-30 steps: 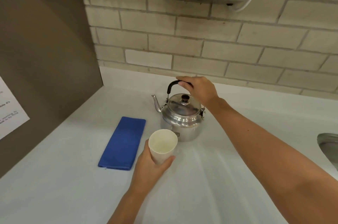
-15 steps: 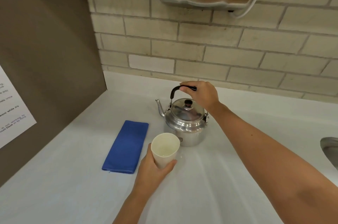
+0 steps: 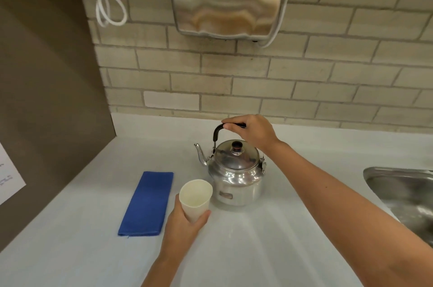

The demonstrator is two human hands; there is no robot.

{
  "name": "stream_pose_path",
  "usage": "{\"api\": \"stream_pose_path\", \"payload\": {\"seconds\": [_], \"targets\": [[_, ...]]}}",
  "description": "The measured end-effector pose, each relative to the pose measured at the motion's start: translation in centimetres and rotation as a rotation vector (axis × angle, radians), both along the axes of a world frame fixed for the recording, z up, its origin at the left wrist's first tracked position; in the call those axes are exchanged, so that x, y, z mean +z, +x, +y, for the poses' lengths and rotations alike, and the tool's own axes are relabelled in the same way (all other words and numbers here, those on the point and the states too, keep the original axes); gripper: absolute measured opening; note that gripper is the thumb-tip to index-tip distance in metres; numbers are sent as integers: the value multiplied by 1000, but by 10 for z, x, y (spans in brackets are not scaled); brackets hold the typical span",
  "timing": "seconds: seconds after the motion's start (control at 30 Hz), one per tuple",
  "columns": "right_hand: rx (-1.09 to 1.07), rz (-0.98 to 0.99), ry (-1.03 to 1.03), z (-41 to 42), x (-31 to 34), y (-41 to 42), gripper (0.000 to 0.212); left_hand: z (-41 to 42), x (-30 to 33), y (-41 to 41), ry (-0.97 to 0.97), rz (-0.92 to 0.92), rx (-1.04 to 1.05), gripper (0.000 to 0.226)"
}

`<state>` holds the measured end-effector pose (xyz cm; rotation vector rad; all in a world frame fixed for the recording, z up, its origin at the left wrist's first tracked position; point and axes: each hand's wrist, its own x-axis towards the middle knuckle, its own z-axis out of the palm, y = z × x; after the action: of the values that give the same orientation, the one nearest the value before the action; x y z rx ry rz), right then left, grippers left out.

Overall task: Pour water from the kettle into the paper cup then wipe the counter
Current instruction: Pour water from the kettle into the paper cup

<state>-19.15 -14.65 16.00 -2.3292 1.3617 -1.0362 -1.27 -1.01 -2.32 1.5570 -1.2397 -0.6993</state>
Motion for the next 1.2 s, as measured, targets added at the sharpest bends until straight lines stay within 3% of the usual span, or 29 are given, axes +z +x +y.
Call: {"api": "stream_pose_path", "payload": {"seconds": [0.37, 0.8, 1.2], "targets": [[42, 48, 33, 48, 69, -20, 19, 0, 1, -1, -21, -37, -1, 86], [142, 513, -54, 89, 93, -10, 22, -1, 1, -2, -30, -27, 2, 82], [210, 740, -80, 95, 91, 15, 22, 1, 4, -1, -33, -4, -49, 79]]}}
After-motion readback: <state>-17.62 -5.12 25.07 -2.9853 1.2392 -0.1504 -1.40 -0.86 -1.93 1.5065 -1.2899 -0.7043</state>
